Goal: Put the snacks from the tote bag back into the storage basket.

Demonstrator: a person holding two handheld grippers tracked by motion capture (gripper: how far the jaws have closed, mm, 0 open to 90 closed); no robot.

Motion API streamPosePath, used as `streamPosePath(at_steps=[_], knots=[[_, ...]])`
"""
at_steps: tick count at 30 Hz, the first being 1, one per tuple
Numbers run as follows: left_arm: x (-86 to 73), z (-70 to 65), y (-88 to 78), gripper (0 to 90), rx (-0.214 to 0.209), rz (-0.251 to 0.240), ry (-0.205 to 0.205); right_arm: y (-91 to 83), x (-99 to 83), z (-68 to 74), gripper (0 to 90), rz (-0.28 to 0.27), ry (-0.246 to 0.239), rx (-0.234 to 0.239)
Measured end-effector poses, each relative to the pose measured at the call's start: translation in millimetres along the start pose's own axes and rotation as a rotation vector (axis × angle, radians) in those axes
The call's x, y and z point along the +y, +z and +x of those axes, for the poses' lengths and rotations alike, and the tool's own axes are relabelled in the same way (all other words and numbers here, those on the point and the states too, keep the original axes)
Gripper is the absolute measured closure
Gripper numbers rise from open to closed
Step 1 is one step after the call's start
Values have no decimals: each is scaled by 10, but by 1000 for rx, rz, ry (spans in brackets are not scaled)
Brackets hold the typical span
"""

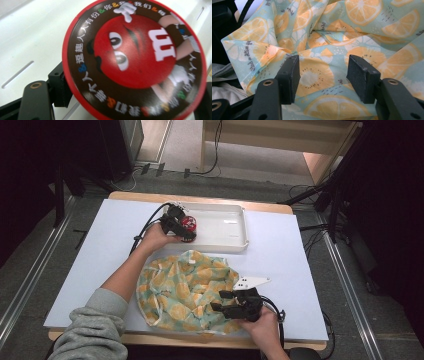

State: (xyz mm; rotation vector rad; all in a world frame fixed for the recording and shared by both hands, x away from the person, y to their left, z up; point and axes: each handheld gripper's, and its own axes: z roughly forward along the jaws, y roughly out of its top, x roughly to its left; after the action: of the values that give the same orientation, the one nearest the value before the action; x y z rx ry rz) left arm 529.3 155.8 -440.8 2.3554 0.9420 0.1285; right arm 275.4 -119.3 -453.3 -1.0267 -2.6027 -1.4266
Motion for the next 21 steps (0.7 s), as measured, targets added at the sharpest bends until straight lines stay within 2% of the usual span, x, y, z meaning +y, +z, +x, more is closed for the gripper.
streamPosePath(at_steps=[6,12,15,21], knots=[[-11,5,1,169,-22,6,-9,-1,-3,-1,449,5,-2,-2],[-12,2,-32,167,-25,7,-17,-2,-3,0,449,4,-6,-3],[1,-3,-88,169,-27,-15,-18,-2,-3,-2,448,5,-3,-4],[15,-21,-203,169,-27,-19,-35,2,-4,-1,448,10,-5,-7]])
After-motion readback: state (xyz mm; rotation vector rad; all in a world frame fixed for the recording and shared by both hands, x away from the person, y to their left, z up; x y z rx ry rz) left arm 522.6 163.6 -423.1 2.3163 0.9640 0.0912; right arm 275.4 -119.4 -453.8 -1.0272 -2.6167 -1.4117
